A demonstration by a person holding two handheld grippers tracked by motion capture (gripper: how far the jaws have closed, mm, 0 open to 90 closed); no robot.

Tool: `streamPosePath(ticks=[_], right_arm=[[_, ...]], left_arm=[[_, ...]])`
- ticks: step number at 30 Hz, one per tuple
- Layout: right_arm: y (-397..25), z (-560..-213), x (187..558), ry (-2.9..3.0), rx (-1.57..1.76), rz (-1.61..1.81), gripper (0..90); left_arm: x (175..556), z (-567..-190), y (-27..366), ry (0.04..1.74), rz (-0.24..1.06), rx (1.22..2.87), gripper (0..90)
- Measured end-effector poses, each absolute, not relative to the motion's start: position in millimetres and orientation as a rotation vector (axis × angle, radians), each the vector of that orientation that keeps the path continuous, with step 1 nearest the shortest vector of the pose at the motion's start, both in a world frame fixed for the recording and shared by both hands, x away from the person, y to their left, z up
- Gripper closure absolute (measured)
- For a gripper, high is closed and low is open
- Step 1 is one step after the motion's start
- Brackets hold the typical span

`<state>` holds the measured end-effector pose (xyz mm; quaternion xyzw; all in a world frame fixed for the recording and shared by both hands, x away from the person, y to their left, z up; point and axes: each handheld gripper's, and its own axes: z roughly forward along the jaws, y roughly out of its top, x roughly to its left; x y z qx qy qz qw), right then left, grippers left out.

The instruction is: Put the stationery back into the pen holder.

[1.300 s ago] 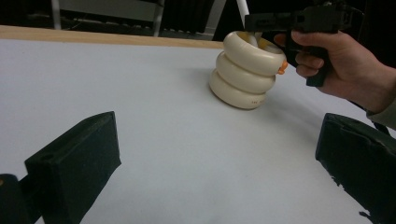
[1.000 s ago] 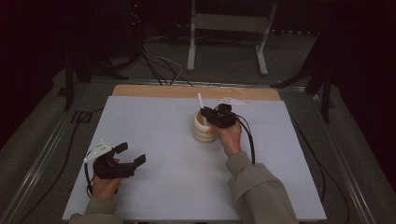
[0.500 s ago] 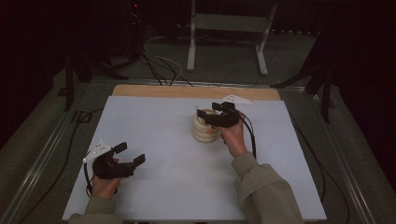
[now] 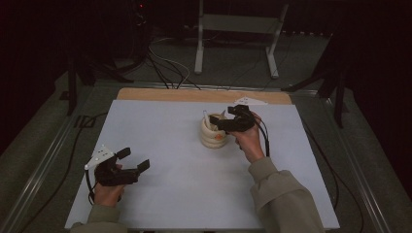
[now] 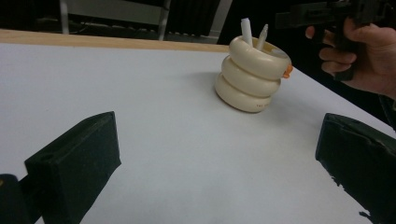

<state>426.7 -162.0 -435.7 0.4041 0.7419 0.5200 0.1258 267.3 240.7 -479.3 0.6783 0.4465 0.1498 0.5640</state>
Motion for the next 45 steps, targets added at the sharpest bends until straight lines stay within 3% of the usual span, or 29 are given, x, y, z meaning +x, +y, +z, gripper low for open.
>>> streamPosePath(ticks=[27, 45], right_arm=[[-193.6, -422.3, 409.5, 2.273, 1.219, 1.243, 0.0], [-219.2, -435.9, 381.5, 2.231, 1.246, 1.254, 0.0]], left_arm=[[265.3, -474.2, 244.4, 1.066, 0.412, 1.612, 0.3], [262.5, -470.2, 250.4, 1.064, 0.429, 1.59, 0.3]])
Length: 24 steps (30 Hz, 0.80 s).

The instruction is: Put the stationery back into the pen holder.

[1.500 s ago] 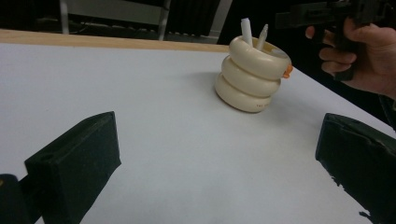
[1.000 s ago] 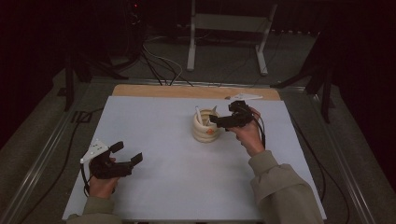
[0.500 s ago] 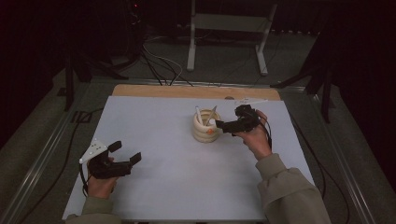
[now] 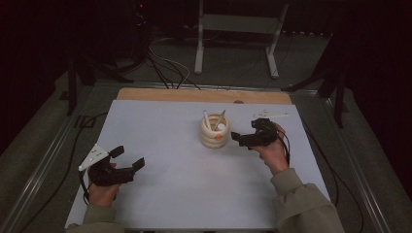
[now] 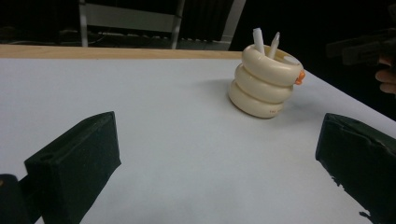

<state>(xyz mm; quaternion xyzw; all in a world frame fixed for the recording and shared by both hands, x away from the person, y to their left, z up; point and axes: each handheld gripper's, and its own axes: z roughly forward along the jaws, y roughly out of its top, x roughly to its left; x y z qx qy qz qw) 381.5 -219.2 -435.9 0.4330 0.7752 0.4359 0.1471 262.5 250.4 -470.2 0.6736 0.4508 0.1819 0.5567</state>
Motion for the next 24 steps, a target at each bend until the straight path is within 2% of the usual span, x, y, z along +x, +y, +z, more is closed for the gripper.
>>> streamPosePath(ticks=[19, 24], right_arm=[[-237.6, -432.5, 333.2, 2.179, 1.154, 1.265, 0.0], [-246.2, -437.0, 319.9, 2.164, 1.147, 1.267, 0.0]], left_arm=[[258.6, -466.1, 253.0, 1.048, 0.446, 1.591, 0.3], [254.1, -461.8, 253.5, 1.023, 0.504, 1.572, 0.4]])
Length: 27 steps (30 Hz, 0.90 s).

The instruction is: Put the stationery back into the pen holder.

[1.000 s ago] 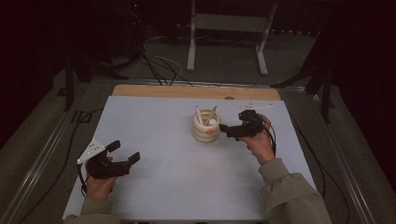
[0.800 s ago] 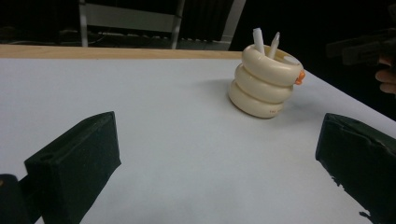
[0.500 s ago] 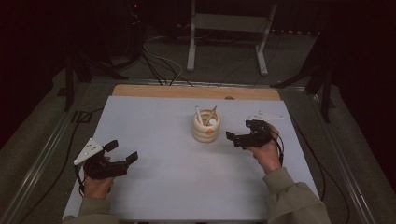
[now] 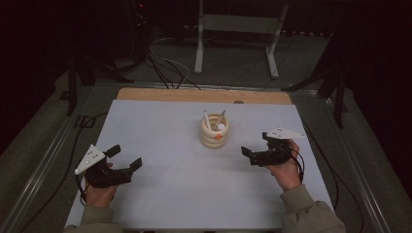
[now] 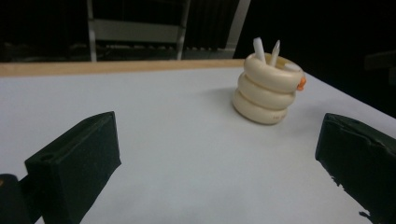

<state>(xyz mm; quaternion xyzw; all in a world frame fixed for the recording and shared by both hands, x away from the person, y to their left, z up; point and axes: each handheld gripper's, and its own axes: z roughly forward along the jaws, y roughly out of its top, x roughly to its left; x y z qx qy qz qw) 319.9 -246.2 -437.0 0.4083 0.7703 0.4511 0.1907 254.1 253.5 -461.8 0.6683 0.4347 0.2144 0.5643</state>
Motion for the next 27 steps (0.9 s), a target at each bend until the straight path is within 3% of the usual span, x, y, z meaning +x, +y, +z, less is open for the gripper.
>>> streamPosePath(ticks=[27], right_arm=[[-290.0, -475.6, 274.6, 2.058, 1.165, 1.287, 0.0]], left_arm=[[251.1, -464.5, 251.2, 0.992, 0.505, 1.58, 0.3]])
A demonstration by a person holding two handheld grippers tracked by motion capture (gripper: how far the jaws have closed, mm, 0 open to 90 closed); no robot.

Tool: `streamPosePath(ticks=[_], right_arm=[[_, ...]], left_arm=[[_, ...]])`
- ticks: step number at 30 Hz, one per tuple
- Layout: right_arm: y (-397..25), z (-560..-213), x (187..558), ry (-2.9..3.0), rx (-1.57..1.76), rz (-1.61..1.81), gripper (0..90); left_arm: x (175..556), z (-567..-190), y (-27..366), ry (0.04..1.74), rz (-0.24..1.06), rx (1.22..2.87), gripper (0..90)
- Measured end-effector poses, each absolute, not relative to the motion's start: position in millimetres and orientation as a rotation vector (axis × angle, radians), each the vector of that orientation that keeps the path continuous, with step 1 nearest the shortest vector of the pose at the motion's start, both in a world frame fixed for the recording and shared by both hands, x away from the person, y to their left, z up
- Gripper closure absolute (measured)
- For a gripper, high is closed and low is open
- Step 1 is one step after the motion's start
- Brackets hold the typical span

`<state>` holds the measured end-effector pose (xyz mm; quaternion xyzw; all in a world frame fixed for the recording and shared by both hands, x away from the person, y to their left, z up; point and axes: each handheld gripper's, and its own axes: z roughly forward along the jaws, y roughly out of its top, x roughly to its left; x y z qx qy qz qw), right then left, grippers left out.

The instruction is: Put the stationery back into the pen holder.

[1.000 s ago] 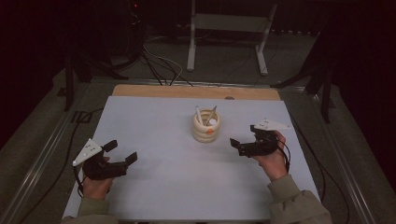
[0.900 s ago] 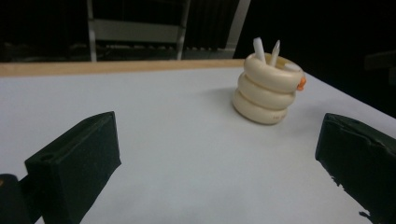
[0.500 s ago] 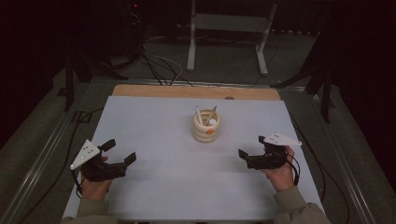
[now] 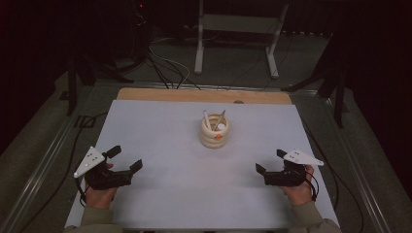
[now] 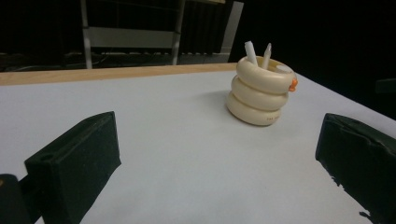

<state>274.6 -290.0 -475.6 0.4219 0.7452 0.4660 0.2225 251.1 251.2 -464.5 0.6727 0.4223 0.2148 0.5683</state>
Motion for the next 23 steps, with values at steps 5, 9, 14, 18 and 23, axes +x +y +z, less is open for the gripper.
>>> streamPosePath(ticks=[5, 9, 14, 18, 23], right_arm=[[-300.0, -477.3, 270.4, 2.01, 1.178, 1.328, 0.0], [-301.1, -477.5, 268.7, 1.998, 1.183, 1.343, 0.0], [-303.7, -478.6, 269.1, 1.993, 1.196, 1.348, 0.0], [-305.3, -479.1, 269.6, 1.993, 1.203, 1.35, 0.0], [-305.4, -481.2, 271.2, 1.994, 1.219, 1.341, 0.0]], left_arm=[[250.8, -464.1, 249.2, 0.982, 0.51, 1.583, 0.3], [251.3, -464.5, 247.3, 0.977, 0.516, 1.596, 0.3], [251.9, -466.1, 248.0, 0.984, 0.514, 1.595, 0.3], [252.5, -467.9, 248.1, 0.993, 0.51, 1.594, 0.3], [254.4, -470.6, 247.1, 1.007, 0.498, 1.606, 0.3]])
